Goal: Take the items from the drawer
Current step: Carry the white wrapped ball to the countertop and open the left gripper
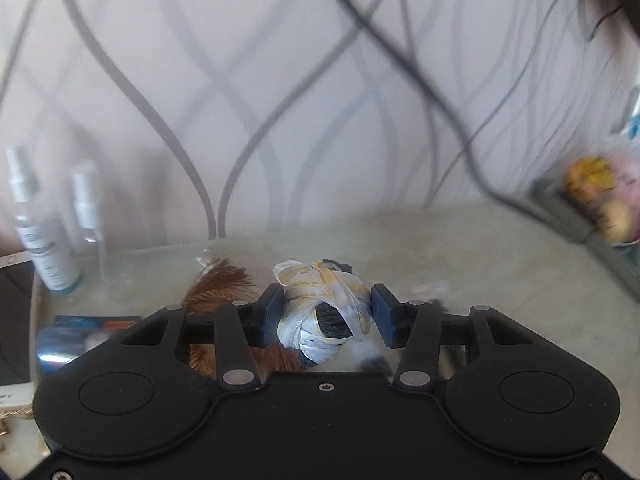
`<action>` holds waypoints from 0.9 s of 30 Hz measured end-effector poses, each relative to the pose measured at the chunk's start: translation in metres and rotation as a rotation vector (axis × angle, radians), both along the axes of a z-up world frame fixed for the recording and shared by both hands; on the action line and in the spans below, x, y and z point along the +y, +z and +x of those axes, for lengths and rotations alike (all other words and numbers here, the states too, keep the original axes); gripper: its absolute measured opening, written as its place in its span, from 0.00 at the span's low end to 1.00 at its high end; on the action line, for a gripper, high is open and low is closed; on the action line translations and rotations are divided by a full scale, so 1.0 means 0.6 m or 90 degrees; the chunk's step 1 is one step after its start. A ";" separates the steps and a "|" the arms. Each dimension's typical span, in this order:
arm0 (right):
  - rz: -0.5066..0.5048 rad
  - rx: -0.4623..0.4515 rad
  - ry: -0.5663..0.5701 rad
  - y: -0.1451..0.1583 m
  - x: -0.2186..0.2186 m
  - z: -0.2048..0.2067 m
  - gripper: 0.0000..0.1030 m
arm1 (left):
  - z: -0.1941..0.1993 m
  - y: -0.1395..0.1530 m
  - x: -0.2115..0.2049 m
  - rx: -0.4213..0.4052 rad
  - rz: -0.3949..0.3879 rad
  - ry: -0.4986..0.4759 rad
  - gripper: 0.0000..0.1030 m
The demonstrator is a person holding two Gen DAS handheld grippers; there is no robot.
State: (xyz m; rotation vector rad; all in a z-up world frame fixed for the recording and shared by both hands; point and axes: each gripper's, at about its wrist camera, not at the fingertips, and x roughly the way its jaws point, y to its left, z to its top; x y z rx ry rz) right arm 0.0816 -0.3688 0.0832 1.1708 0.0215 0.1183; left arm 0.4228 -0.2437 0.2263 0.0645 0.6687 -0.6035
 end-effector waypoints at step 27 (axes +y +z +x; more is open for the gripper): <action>0.027 0.003 0.019 -0.003 -0.006 0.011 1.00 | -0.307 -0.010 0.225 0.122 0.005 -0.279 0.70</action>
